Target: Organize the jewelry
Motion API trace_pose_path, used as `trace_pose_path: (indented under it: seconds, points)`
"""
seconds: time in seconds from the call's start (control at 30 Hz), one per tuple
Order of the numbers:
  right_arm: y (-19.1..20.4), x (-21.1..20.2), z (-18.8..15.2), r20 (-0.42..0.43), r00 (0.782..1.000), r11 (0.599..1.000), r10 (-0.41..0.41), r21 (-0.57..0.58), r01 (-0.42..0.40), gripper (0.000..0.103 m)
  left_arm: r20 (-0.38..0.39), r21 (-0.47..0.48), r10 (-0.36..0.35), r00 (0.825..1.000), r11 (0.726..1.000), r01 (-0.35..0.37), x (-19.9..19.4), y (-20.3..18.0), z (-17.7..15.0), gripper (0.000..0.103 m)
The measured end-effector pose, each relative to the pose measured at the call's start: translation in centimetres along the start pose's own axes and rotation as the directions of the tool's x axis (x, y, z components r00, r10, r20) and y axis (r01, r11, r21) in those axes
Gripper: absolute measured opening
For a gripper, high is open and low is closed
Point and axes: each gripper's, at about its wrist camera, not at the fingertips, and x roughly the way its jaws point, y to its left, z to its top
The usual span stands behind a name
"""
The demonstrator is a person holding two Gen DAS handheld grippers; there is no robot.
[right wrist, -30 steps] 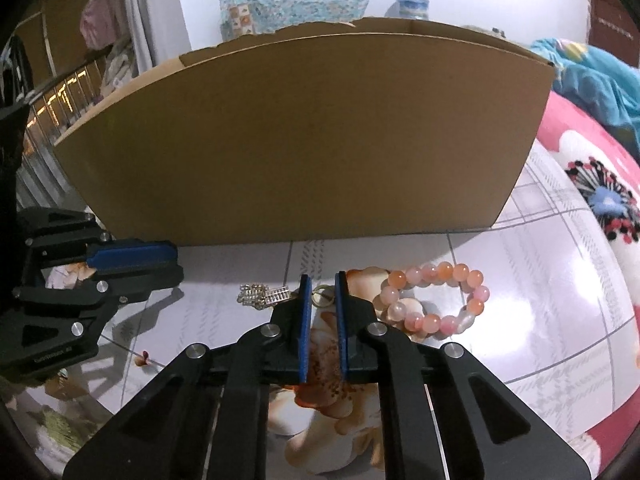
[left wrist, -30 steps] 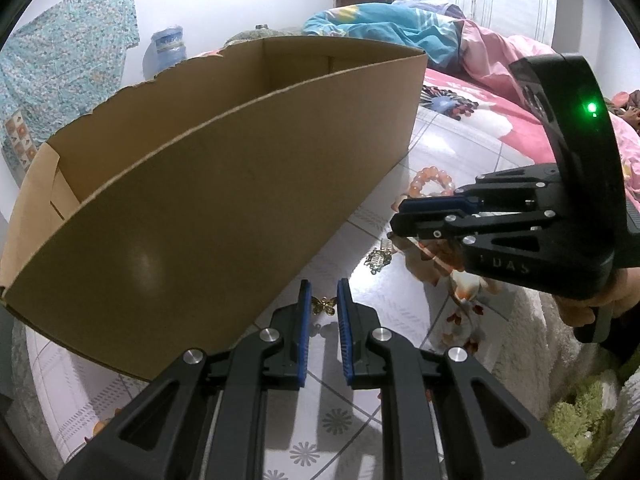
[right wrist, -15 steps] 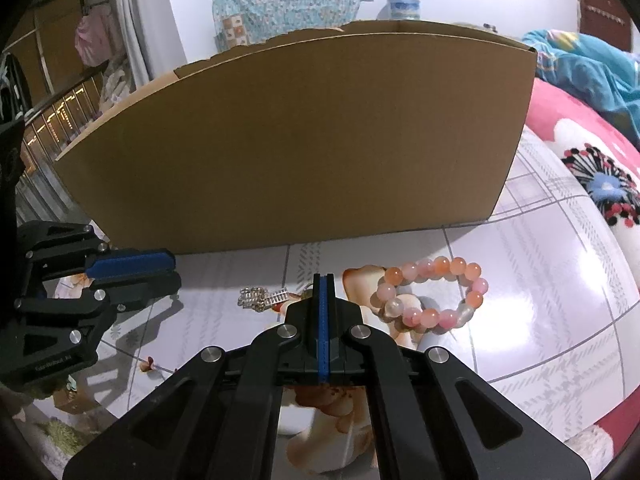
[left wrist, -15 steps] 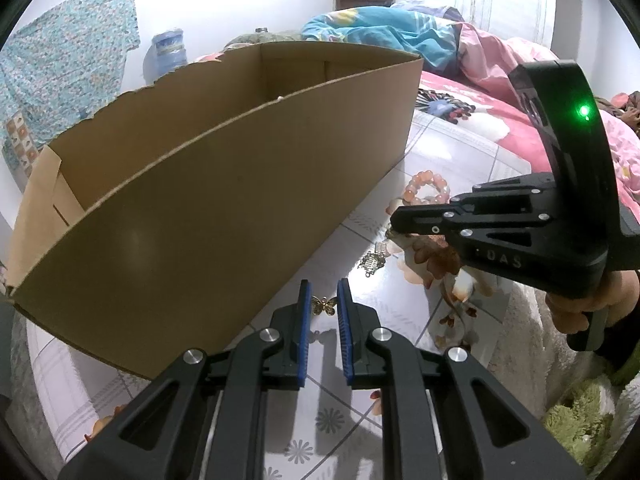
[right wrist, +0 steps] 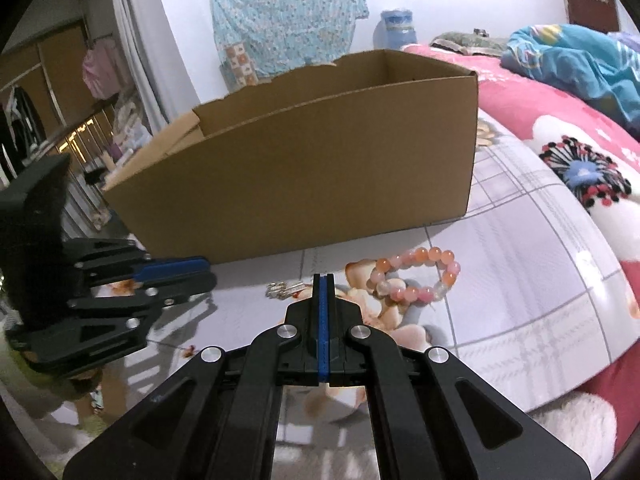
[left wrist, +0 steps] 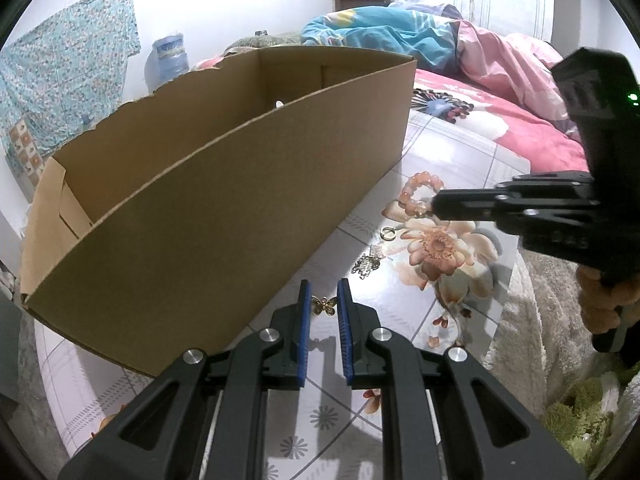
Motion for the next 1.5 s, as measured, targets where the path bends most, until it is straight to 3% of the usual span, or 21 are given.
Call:
trace_pose_path:
  seconds: [0.27,0.33,0.37,0.4,0.47,0.7,1.17,1.33,1.37,1.5]
  points:
    - [-0.1,-0.6,-0.1,-0.009,1.0,1.0,0.004,-0.013,-0.004,0.002,0.0,-0.003,-0.012,1.0,1.0,0.012,0.2,0.0,-0.1,0.012]
    - [1.1,1.2,0.7,-0.027,1.0,1.0,-0.009,-0.027,0.008,0.014,-0.002,-0.006,-0.015,1.0,1.0,0.015,0.3,0.1,-0.2,0.012]
    - [1.2,1.6,0.8,-0.031,0.999,0.999,-0.017,-0.037,0.016,0.029,-0.002,-0.006,-0.015,1.0,1.0,0.015,0.4,0.1,-0.2,0.012]
    - [1.3,1.9,0.8,-0.031,0.999,0.999,-0.022,-0.047,0.02,0.033,-0.003,-0.007,-0.015,1.0,1.0,0.015,0.4,0.2,-0.2,0.012]
    - [1.4,3.2,0.9,-0.049,0.998,0.997,-0.033,-0.078,0.029,0.033,-0.003,-0.01,-0.016,1.0,1.0,0.016,0.5,0.3,-0.2,0.012]
    - [1.6,5.4,1.0,-0.091,0.994,0.987,-0.064,-0.152,0.049,0.015,-0.009,-0.021,-0.016,1.0,1.0,0.016,1.0,0.7,-0.2,0.012]
    - [3.2,6.1,1.5,-0.128,0.989,0.971,-0.072,-0.234,0.04,0.015,-0.027,-0.032,-0.017,1.0,0.999,0.016,1.9,1.1,-0.3,0.012]
    - [4.0,6.7,1.5,-0.134,0.988,0.971,-0.077,-0.235,0.044,0.007,-0.027,-0.032,-0.016,0.999,0.999,0.015,2.1,1.0,-0.2,0.012]
    - [4.0,6.7,1.5,-0.129,0.989,0.972,-0.077,-0.233,0.045,0.0,-0.027,-0.032,-0.016,0.999,0.999,0.015,2.1,0.9,-0.1,0.012]
    - [3.9,6.9,1.6,-0.132,0.989,0.979,-0.059,-0.202,0.031,0.0,-0.026,-0.029,-0.016,1.0,0.999,0.015,2.1,1.1,-0.2,0.012]
